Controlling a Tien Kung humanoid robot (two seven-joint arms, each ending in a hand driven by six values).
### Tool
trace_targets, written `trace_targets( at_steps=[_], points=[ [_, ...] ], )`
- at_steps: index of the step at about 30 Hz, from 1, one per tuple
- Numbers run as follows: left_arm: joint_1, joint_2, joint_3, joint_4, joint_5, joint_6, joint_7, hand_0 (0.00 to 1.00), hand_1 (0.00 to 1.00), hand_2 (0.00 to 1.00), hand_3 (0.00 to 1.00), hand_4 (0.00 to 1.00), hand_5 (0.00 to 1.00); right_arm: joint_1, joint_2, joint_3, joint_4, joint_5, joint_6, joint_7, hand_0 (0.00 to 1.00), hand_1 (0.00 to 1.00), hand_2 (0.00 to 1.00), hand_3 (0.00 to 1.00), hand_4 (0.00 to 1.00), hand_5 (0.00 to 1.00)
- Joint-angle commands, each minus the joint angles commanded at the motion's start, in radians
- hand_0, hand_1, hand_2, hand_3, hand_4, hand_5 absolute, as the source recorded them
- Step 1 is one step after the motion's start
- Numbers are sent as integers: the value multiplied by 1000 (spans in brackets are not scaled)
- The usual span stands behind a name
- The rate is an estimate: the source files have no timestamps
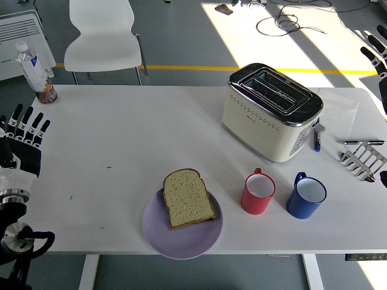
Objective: Push plate across desktop,pick up the break from the machine,place the break in the plate
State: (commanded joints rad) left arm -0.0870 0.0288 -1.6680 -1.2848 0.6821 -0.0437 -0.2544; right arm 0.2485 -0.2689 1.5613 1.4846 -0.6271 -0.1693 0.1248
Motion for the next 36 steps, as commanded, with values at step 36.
trace_targets(
  at_steps=[36],
  points=[
    [15, -4, -9, -5, 5, -20, 102, 803, 837, 904, 875, 518, 998, -158, 84, 16, -75, -25, 118, -6, 824, 799, 817, 802, 544, 548]
  ],
)
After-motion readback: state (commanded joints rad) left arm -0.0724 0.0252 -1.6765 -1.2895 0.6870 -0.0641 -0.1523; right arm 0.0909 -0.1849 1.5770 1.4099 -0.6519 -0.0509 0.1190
